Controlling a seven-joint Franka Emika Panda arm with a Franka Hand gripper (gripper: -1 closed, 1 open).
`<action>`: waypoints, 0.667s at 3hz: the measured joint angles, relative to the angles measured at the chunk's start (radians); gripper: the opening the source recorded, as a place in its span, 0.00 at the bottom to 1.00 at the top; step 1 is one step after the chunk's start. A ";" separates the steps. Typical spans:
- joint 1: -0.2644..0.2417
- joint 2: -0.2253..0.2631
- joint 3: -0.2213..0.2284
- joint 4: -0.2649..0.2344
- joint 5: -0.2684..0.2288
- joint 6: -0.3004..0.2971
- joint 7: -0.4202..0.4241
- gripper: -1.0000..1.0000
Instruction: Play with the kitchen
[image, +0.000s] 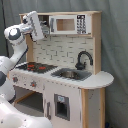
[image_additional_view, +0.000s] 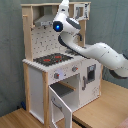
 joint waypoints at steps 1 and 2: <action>-0.042 0.052 0.029 -0.003 0.001 -0.072 -0.001 0.00; -0.019 0.063 0.000 -0.055 -0.002 -0.148 -0.020 0.00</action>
